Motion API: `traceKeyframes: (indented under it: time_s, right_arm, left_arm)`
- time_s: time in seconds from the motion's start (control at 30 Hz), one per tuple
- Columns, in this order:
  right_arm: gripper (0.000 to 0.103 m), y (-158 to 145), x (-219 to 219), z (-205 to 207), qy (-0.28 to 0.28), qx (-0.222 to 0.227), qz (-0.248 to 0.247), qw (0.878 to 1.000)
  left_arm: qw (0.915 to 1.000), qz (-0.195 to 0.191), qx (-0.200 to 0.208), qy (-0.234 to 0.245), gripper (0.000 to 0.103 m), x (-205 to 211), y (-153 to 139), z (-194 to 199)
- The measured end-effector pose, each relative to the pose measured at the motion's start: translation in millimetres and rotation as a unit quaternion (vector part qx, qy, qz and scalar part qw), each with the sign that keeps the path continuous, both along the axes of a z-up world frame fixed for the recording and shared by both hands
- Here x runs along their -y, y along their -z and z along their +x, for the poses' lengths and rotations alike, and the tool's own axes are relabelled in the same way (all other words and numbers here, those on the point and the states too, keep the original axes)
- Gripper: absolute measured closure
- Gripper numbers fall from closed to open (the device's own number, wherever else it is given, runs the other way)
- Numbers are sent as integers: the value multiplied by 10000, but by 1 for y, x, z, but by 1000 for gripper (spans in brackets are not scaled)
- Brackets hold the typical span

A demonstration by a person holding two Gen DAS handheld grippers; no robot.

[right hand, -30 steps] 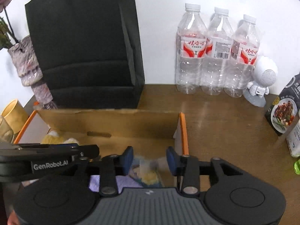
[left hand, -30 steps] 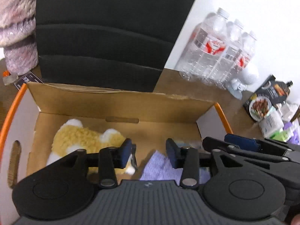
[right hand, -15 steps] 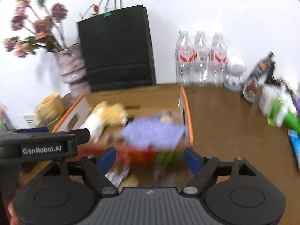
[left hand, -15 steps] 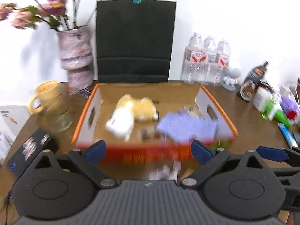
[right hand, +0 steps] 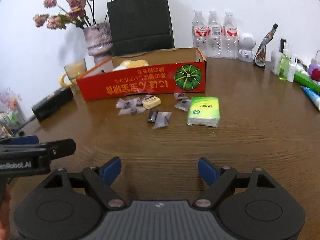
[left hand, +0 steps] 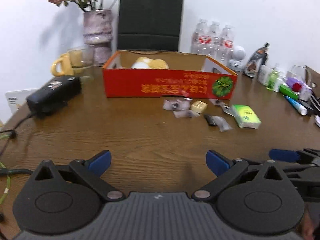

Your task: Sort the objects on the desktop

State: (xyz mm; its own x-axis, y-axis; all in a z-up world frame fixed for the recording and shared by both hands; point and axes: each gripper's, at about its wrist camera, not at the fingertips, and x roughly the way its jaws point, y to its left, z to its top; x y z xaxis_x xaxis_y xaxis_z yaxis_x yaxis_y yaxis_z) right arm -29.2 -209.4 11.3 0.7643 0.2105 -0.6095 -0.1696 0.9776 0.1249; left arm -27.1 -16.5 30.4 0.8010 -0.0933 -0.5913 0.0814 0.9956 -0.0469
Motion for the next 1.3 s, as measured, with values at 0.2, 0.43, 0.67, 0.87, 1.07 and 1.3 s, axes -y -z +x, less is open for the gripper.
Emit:
traceKeyframes:
  time_s: [0.2,0.43,0.67,0.87,1.07,1.3]
  right_arm:
    - [18,5,14,1,236,5,212,9995]
    - [18,8,12,4,409,73,96,9991]
    - [17,10,10,6,395,42,66,9992]
    - [14,11,11,5,352,40,136,9993]
    - [10,11,9,6,264,25,157,9995]
    - [10,11,12,5,260,45,276,9993]
  left_arm:
    - [9999,93,-118,11,0,10,12,3]
    - [9998,43,-181,39,0,9,22,3]
    - [9998,-1,-211,-27,0,4,27,8]
    - [9995,-76,-245,-174,0,0,30,10]
    - [9993,-184,-225,-236,0,-4,31,9]
    - [9994,-94,-255,-217,0,-2,31,10]
